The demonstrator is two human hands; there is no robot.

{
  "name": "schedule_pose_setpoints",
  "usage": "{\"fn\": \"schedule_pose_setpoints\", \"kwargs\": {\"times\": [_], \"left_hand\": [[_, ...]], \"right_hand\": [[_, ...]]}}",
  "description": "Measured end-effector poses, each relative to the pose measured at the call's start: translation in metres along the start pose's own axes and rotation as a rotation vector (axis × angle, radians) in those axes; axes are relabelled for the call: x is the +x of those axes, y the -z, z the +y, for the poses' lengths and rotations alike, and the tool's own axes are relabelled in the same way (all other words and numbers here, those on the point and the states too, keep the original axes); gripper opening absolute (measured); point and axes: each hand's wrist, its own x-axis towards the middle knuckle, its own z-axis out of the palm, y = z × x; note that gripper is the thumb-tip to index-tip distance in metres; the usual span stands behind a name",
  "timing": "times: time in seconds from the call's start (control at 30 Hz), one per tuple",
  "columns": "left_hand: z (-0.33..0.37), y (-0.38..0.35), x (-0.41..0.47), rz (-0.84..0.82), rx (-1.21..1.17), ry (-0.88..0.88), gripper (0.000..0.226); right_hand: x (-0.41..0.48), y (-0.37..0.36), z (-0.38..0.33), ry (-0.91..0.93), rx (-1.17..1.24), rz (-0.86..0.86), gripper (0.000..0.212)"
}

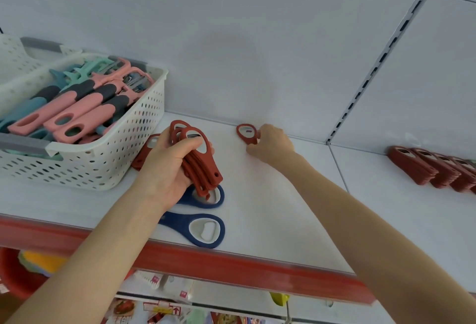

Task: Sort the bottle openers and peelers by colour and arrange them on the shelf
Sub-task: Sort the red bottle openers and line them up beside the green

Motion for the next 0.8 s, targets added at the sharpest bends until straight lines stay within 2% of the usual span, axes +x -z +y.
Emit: {"fn": "schedule_pose_setpoints", "kwargs": {"times": [0.07, 0.17, 0.23, 0.33, 0.43, 0.53, 0.63, 0.7, 0.8], "left_hand": [[-0.001, 0.001, 0.0, 0.017, -0.016, 0.01, 0.014], [-0.001, 0.0, -0.001, 0.019, -0.031, 0.034, 0.013], [0.0, -0.001, -0.001, 0.004, -0.041, 0.038, 0.018], [-0.001, -0.008, -0.005, -0.05, -0.014, 0.03, 0.032], [-0.005, -0.016, -0.01, -0.018, 0.039, 0.024, 0.034], [-0.011, -0.022, -0.012, 0.015, 0.061, 0.034, 0.032], [-0.016, -0.032, -0.016, 0.015, 0.072, 0.024, 0.027], [-0.019, -0.04, -0.019, 0.003, 0.084, -0.001, 0.023], [-0.024, -0.051, -0.024, -0.019, 0.167, -0.042, 0.015]], "right_hand": [[-0.002, 0.004, 0.006, -0.021, 0.147, -0.018, 0.018], [-0.023, 0.012, 0.005, 0.006, 0.583, -0.044, 0.011], [-0.046, 0.017, -0.002, 0.07, 0.769, -0.063, 0.011], [-0.081, 0.014, -0.016, 0.221, 0.75, -0.081, 0.012], [-0.102, 0.002, -0.021, 0.278, 0.654, -0.026, 0.015], [-0.109, -0.003, -0.015, 0.154, 0.803, -0.013, 0.019], [-0.115, -0.003, -0.009, -0.039, 1.114, -0.235, 0.025], [-0.12, -0.002, -0.006, -0.078, 1.319, -0.353, 0.026], [-0.125, 0.002, 0.0, -0.067, 1.47, -0.417, 0.026]]}}
